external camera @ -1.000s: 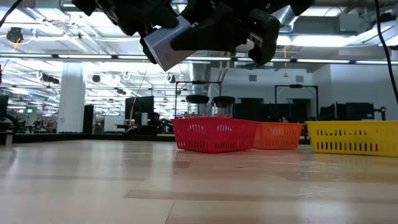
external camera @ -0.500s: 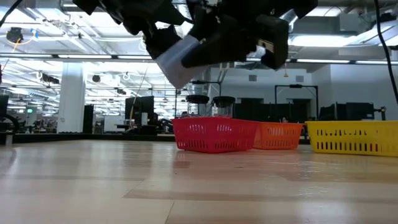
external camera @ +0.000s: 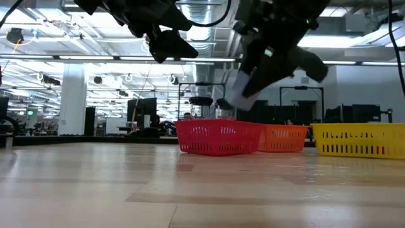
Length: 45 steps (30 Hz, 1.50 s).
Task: Pick & Place Office items
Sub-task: Put the blue charger adapter into the orange bin
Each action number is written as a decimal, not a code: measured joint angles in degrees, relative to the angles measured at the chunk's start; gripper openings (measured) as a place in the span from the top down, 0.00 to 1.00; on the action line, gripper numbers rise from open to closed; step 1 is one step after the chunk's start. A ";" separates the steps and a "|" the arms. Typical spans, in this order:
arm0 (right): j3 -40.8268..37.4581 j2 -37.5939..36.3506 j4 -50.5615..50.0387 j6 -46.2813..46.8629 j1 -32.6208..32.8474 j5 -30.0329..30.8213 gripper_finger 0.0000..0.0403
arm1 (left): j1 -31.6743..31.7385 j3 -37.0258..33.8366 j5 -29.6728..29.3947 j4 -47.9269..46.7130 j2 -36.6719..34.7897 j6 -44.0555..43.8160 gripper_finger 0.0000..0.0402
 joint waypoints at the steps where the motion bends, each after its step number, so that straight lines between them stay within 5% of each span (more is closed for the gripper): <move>1: 0.01 -1.21 -1.67 1.83 -0.04 1.12 0.69 | 0.00 0.00 0.00 0.02 0.00 0.00 0.29; 12: 0.02 -11.40 -22.74 22.90 -7.52 5.25 0.73 | 0.00 -0.04 0.04 1.87 0.00 -0.04 0.29; 19: 0.00 -7.18 -19.52 19.67 -15.45 4.90 0.68 | -0.15 -0.04 0.07 2.19 0.00 -0.22 0.29; 25: 0.01 -0.62 -19.31 18.55 -19.66 1.34 0.73 | -0.17 -0.04 0.13 2.30 0.00 -0.22 0.29; 45: 0.11 2.09 -20.42 18.86 -19.24 1.92 0.55 | -0.15 -0.04 0.26 2.65 0.00 -0.24 0.29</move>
